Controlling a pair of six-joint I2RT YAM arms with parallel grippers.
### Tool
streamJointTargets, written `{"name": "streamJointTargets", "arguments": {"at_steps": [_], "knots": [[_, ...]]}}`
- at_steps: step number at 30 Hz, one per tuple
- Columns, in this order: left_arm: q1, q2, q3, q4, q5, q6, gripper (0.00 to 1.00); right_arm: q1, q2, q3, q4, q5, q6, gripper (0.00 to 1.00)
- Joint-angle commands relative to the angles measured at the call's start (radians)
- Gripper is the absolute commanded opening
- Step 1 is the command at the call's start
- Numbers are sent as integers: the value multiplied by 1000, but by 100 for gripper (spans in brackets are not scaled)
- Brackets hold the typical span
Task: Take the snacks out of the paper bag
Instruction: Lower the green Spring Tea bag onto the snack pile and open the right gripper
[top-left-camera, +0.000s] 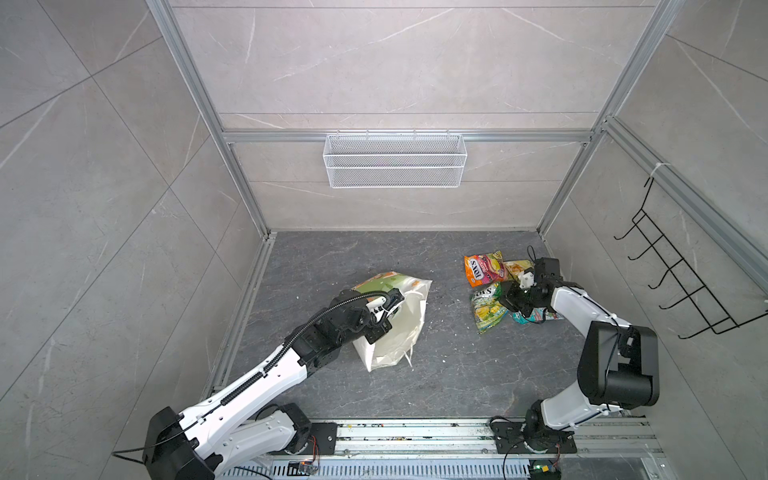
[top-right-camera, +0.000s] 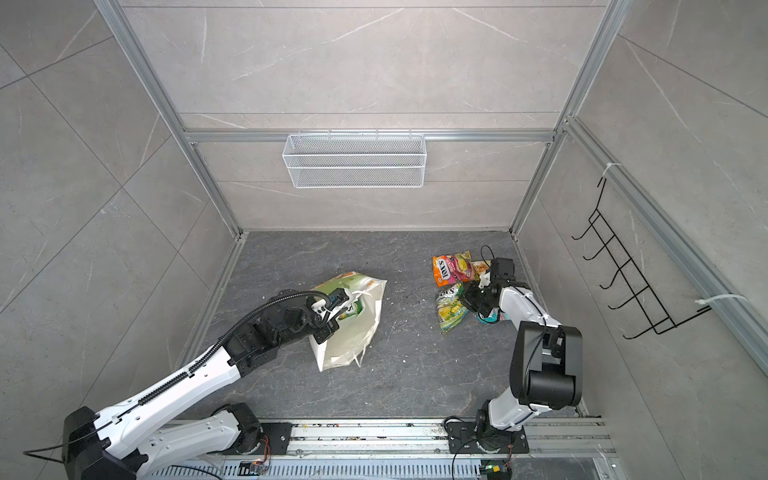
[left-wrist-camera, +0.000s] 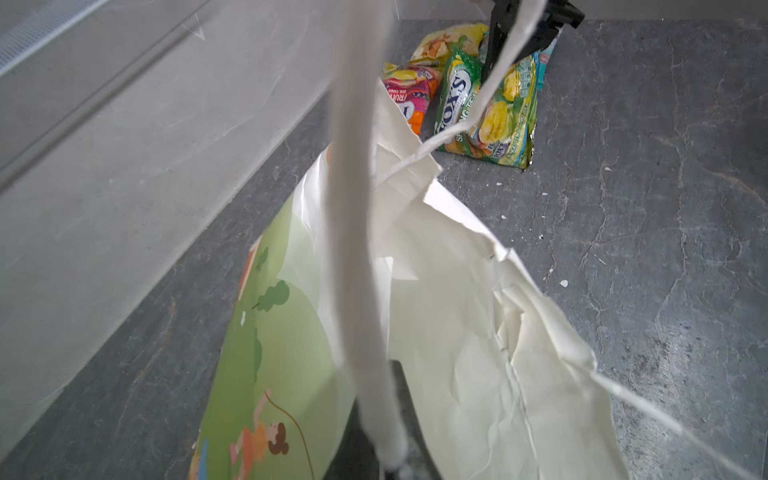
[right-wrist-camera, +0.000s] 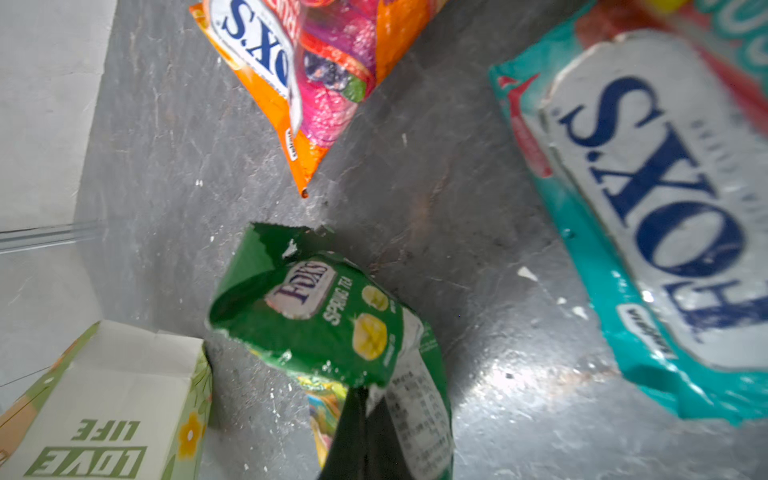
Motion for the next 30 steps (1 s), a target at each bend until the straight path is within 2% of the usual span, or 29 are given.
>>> {"name": "streamJointTargets", "arguments": {"at_steps": [1, 7, 9, 16, 25, 30], "knots": [[-5, 1, 34, -12, 6, 36, 0, 2, 21, 10, -44, 73, -46, 0], [-5, 17, -11, 52, 8, 14, 0, 3, 42, 27, -59, 102, -65, 0], [-5, 24, -17, 73, 14, 13, 0, 3, 55, 37, -56, 98, -77, 6], [-5, 59, -3, 79, 44, 13, 0, 3, 135, 104, -68, 97, -106, 8], [-5, 40, -3, 78, 43, 9, 0, 2, 124, 138, -102, 193, -115, 30], [-5, 46, -1, 78, 38, 10, 0, 23, 55, 148, -143, 277, -113, 36]]}}
